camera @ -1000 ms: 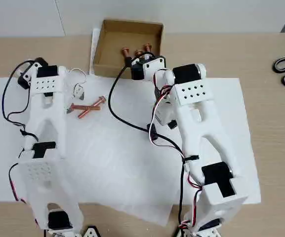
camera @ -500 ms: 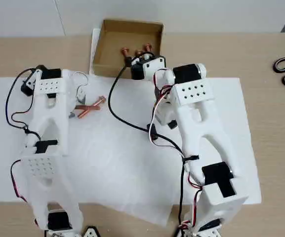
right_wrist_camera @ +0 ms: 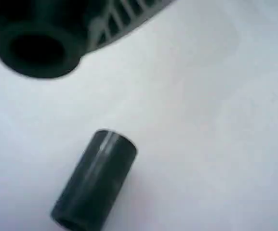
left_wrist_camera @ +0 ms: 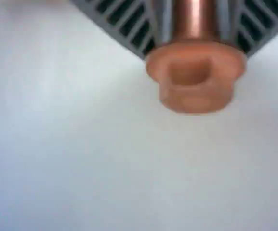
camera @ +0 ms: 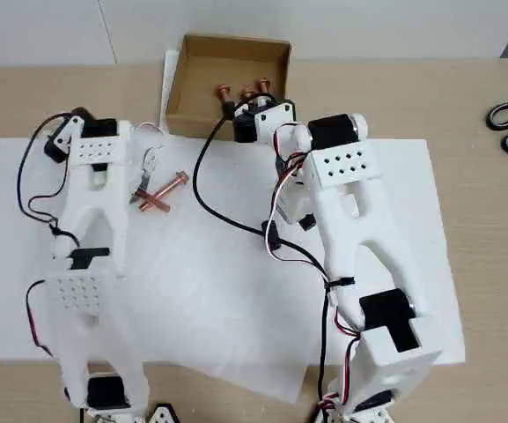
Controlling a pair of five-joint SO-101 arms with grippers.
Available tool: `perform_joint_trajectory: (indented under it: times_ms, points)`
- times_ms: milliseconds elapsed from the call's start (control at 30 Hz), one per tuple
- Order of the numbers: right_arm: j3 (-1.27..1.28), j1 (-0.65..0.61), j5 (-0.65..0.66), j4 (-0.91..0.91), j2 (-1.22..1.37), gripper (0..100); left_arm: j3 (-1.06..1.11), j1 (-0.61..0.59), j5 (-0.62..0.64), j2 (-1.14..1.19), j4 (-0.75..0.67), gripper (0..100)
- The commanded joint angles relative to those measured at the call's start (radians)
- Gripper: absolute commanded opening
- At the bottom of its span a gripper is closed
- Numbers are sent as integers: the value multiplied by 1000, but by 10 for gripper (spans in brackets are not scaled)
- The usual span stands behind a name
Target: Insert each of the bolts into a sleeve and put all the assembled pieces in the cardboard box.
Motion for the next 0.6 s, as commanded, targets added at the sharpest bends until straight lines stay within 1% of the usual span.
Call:
perform_joint_trajectory:
  times_ms: [0, 133, 233, 333, 433, 567]
  points:
    - [-35, 7, -9, 5, -71, 4, -177, 51, -109, -15, 92, 5]
    - [-37, 8, -8, 5, -73, 4, -407, 77, -190, -15, 232, 5]
    - [-43, 10, -5, 5, -76, 4, -581, 80, -226, -15, 295, 5]
    - [-41, 10, -5, 10, -131, 4, -720, 69, -288, -15, 298, 5]
    - [-41, 22, -6, 10, -246, 4, -814, 71, -353, -15, 298, 5]
    - [-34, 44, -6, 12, -440, 4, -874, 71, -359, -69, 298, 5]
